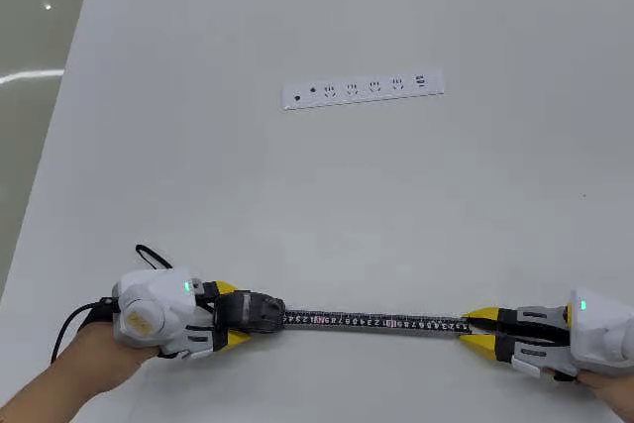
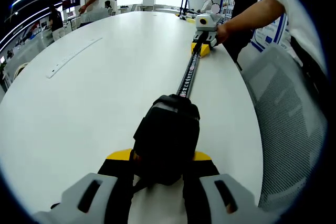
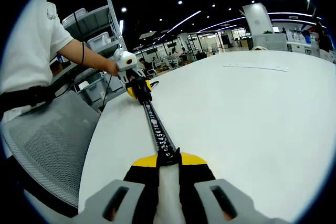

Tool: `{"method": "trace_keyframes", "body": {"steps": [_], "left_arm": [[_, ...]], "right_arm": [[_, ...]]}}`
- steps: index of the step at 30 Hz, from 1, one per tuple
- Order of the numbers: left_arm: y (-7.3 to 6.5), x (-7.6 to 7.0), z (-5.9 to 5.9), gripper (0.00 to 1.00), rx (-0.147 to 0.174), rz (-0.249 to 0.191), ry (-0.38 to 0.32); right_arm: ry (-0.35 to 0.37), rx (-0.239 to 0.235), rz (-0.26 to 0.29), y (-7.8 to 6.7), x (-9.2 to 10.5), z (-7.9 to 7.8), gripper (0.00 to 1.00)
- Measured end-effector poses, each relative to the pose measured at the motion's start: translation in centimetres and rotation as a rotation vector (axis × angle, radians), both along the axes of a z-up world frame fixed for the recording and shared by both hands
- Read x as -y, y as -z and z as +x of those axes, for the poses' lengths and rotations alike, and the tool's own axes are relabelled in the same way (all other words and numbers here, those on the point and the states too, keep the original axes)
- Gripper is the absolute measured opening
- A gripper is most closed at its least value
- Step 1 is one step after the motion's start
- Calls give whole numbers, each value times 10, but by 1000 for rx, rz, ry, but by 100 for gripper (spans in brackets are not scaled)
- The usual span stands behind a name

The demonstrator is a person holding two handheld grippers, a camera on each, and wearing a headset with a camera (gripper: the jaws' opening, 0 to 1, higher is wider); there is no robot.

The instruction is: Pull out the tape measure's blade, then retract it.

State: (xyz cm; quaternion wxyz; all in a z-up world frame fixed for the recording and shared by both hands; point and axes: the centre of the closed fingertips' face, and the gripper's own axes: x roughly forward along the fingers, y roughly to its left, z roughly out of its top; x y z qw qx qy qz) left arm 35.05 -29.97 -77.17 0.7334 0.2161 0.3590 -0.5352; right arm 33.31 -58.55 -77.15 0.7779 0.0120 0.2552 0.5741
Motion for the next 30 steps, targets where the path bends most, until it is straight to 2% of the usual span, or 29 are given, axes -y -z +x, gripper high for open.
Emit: {"method": "trace_keyframes", "body": {"steps": [5, 12, 14, 15, 16, 19, 21, 24, 26, 28, 30], "left_arm": [[0, 0, 0, 33, 16, 16, 11], [0, -1, -1, 33, 17, 24, 14], [0, 0, -1, 34, 5, 19, -1], [-2, 3, -2, 36, -33, -9, -35], [-1, 2, -2, 37, -41, -9, -38], [1, 1, -1, 38, -14, 9, -17], [1, 3, -2, 41, -31, 1, -32], [2, 3, -2, 43, -23, 5, -27], [2, 4, -3, 45, -37, -6, -37], [3, 2, -3, 45, -28, 3, -28], [3, 3, -3, 45, -33, 0, -34]], "right_arm": [[3, 3, -17, 1, 1, 0, 13], [15, -2, -24, 2, 4, -1, 15], [14, -1, -26, 1, 4, -1, 17], [13, -1, -27, 1, 4, -2, 20], [12, 2, -27, 0, 4, -2, 22], [19, 3, -32, 1, 5, -2, 24], [26, 3, -30, 0, 6, -1, 25], [32, 3, -31, 0, 7, -1, 27], [35, 1, -30, -1, 7, -1, 28], [35, -1, -27, -2, 7, -1, 29], [36, -1, -29, -2, 7, -1, 29]]}}
